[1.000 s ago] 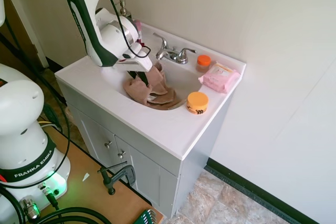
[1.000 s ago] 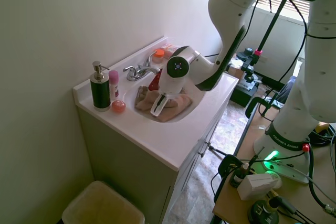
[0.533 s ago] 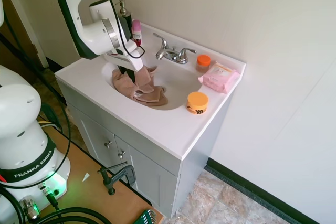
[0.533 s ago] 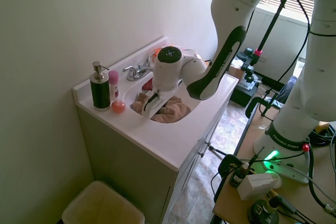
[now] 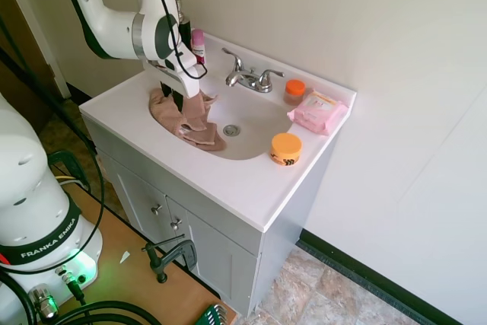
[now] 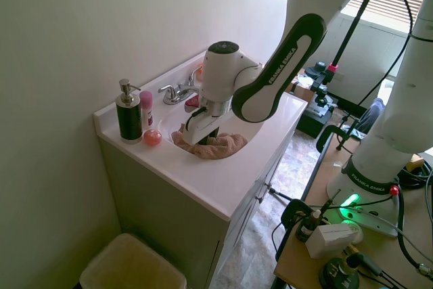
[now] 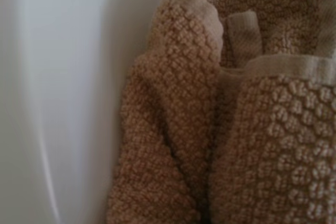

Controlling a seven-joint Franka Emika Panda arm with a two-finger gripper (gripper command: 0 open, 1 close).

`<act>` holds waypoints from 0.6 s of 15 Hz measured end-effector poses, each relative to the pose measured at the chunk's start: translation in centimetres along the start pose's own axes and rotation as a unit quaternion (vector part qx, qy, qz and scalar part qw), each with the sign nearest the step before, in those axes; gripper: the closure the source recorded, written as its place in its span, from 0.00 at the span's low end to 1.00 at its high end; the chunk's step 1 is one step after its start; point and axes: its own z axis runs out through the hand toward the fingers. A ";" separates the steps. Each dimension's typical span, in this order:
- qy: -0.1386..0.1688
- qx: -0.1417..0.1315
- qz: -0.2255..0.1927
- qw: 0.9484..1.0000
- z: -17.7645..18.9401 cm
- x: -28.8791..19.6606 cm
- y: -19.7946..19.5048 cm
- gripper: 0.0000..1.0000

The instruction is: Wipe the sink

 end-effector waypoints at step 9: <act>-0.005 -0.002 -0.146 0.989 -8.3 -11.4 3.8 1.00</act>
